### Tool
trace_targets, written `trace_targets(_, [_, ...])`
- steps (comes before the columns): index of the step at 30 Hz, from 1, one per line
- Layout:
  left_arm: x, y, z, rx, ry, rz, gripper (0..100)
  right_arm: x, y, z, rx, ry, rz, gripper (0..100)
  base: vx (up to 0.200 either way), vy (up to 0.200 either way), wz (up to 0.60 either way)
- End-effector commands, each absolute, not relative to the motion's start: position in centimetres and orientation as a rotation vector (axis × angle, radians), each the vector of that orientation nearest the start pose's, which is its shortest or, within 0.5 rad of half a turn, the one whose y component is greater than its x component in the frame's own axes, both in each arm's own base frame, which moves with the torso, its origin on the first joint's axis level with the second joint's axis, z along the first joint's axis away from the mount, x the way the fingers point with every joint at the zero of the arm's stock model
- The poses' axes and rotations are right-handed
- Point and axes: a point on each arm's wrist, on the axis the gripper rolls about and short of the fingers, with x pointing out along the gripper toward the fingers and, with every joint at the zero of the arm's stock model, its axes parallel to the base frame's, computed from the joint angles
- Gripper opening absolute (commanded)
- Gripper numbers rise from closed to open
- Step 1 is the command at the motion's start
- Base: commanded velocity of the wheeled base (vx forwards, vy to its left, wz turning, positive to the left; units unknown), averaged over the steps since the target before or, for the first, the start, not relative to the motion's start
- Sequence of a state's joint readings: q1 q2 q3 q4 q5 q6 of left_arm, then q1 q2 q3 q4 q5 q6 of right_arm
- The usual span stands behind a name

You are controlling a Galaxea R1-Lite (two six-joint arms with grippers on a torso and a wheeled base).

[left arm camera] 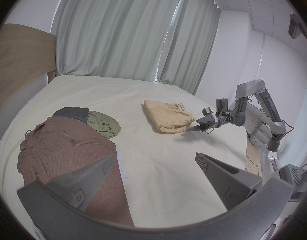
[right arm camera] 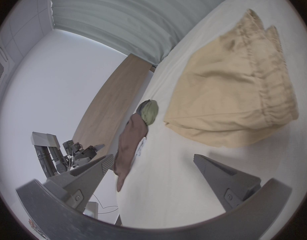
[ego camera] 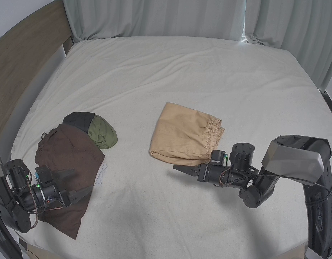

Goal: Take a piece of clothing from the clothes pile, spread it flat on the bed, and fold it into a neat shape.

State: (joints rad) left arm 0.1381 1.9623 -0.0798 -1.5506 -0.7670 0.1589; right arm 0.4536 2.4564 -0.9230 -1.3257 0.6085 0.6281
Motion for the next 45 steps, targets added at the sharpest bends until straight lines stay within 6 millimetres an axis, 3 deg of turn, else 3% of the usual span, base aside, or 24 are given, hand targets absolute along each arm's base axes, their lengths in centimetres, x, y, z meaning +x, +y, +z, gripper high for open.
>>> trace_targets(1, [22.4, 1.5, 5.7, 0.006, 0.252, -0.646, 100, 35.1, 20.3, 3.0, 0.571, 0.487, 1.019, 100, 0.0, 0.0, 0.0])
trace_targets(7, [22.4, 1.5, 5.7, 0.007, 0.251, -0.646, 100, 36.5, 20.4, 7.2, 0.614, 0.365, 1.065, 100, 0.0, 0.0, 0.0])
trace_targets(12, [22.4, 1.5, 5.7, 0.005, 0.253, -0.646, 100, 38.7, 18.8, 7.9, 0.634, 0.317, 1.024, 100, 0.0, 0.0, 0.0])
trace_targets(20, [22.4, 1.5, 5.6, 0.004, 0.254, -0.646, 100, 41.7, 16.9, 4.3, 0.646, 0.33, 0.947, 100, 0.0, 0.0, 0.0])
trace_targets(32, [22.4, 1.4, 5.4, 0.0, 0.262, -0.651, 100, 43.2, 14.8, -1.8, 0.661, 0.415, 0.852, 100, 0.0, 0.0, 0.0])
trace_targets(42, [22.3, 1.3, 5.6, 0.003, 0.258, -0.655, 100, 43.1, 14.8, -1.2, 0.659, 0.403, 0.857, 100, 0.0, 0.0, 0.0])
trace_targets(44, [22.3, 1.3, 5.6, 0.002, 0.26, -0.655, 100, 43.2, 14.8, -0.7, 0.658, 0.392, 0.861, 100, 0.0, 0.0, 0.0])
trace_targets(45, [22.2, 1.1, 5.6, 0.004, 0.257, -0.661, 100, 42.9, 14.8, 1.2, 0.652, 0.358, 0.877, 100, 0.0, 0.0, 0.0])
